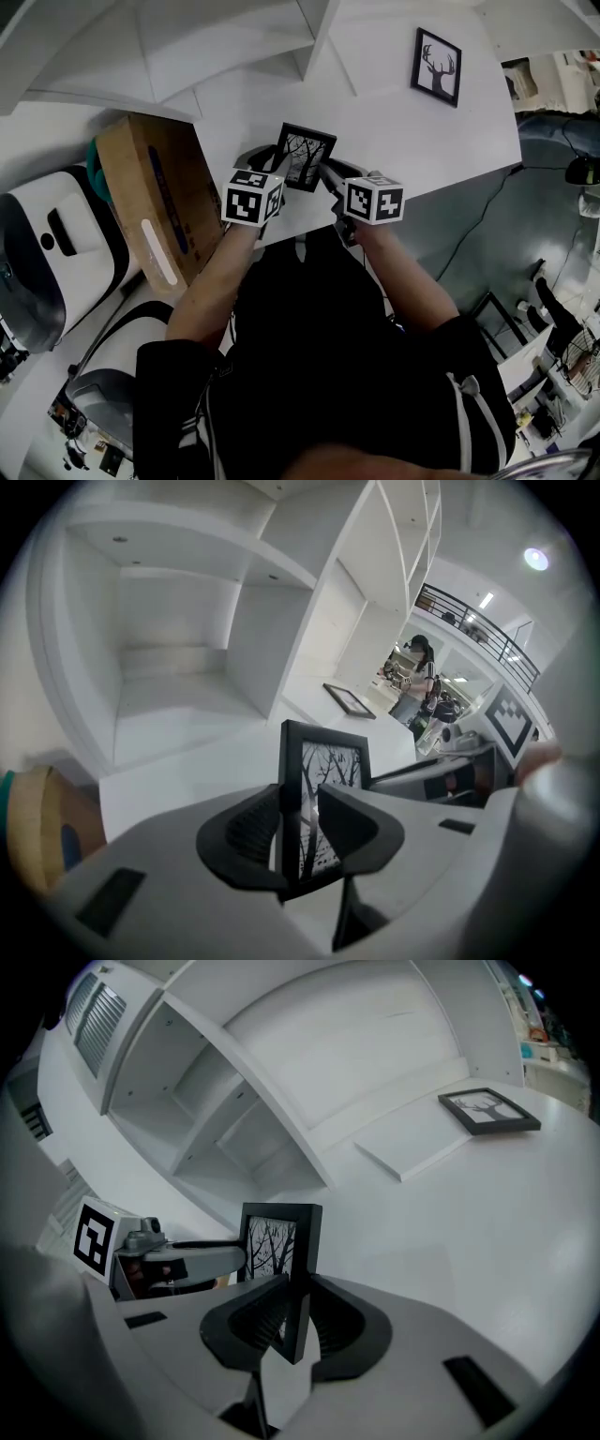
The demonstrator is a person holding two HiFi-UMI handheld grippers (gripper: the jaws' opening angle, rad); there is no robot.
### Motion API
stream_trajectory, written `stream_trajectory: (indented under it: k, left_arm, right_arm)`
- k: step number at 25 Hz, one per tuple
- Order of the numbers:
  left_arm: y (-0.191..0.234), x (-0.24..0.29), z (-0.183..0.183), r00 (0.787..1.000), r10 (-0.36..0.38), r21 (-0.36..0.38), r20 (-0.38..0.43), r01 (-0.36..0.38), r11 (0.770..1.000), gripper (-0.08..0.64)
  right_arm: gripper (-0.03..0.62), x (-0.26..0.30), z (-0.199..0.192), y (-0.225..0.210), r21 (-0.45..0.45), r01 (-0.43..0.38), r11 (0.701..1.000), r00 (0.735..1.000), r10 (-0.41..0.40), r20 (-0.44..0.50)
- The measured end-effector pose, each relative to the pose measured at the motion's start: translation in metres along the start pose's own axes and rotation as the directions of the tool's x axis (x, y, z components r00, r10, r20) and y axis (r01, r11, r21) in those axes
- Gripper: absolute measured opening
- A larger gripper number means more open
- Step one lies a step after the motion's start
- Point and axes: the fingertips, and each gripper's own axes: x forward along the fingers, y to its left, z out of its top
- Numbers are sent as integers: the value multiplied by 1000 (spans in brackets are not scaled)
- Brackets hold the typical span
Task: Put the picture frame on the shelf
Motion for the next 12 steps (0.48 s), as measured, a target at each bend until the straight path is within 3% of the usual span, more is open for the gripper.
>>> stream_trajectory:
  k: [12]
  left_arm:
    - [-5,-75,55,982,113,30,152,-119,992,130]
  right_arm:
    - [81,-32,49,63,-109,-73,991,992,83,93]
